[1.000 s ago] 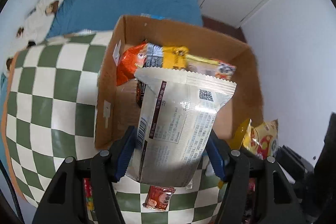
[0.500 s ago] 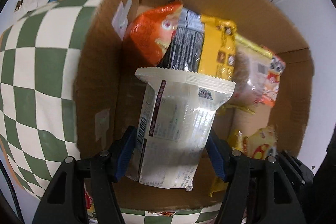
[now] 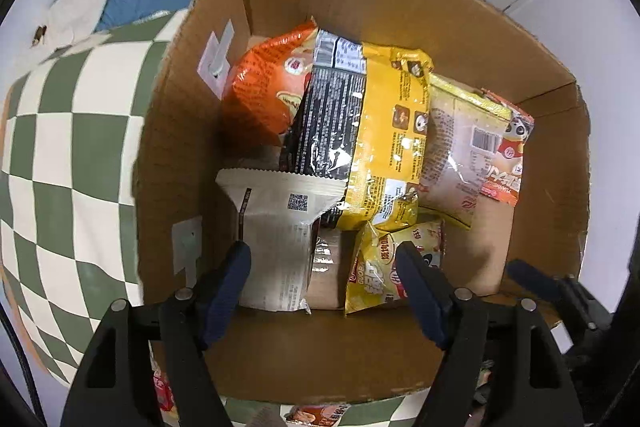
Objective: Organize snacks
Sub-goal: 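Place the white pastry and yellow panda packet into the box, opening both tools, then grasp the fruit candy bag with the left tool while the right tool grasps the brown biscuit packet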
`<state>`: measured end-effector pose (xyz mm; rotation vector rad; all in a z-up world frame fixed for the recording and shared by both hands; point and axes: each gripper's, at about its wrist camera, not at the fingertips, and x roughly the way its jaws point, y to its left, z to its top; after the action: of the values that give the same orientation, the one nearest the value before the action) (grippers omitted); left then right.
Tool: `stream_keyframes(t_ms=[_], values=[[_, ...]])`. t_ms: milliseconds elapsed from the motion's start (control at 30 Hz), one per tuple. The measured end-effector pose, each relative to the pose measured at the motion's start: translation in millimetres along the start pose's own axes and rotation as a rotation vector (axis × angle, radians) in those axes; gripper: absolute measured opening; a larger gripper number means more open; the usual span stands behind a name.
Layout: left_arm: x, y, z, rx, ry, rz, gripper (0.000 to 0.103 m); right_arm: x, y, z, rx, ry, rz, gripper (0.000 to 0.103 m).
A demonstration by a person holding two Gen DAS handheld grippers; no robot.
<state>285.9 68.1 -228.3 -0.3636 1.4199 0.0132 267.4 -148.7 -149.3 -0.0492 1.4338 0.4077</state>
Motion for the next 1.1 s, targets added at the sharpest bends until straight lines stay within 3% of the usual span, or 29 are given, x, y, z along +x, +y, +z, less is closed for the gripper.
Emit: stream_keyframes(t_ms=[267, 467, 667, 900, 1100], values=[[-45.5, -18.3, -33.4, 0.072, -0.21, 0.072, 0.073, -42.3, -16.9, -25.3, 0.039, -0.154, -0.125, 0.095], [-73.7, -29.0, -52.4, 0.115, -0.329, 0.097, 0.073, -73.6, -15.9, -51.0, 0.056, -0.249, -0.168, 0.095], [-96.6, -34.5, -77.6, 0.151, -0.407, 0.102, 0.073, -108.1, -7.9, -72.9, 0.052, -0.323, -0.186, 0.095], [-115.8, -36.7, -100.8, 0.162, -0.449, 0.088, 0.073, -138.7, 0.6, -99.7, 0.064, -0.397, -0.196, 0.096], [-131.6, -21.2, -128.2, 0.146, -0.468, 0.08, 0.073, -159.0, 9.6, -127.1, 0.083, -0.424, -0.156, 0.096]])
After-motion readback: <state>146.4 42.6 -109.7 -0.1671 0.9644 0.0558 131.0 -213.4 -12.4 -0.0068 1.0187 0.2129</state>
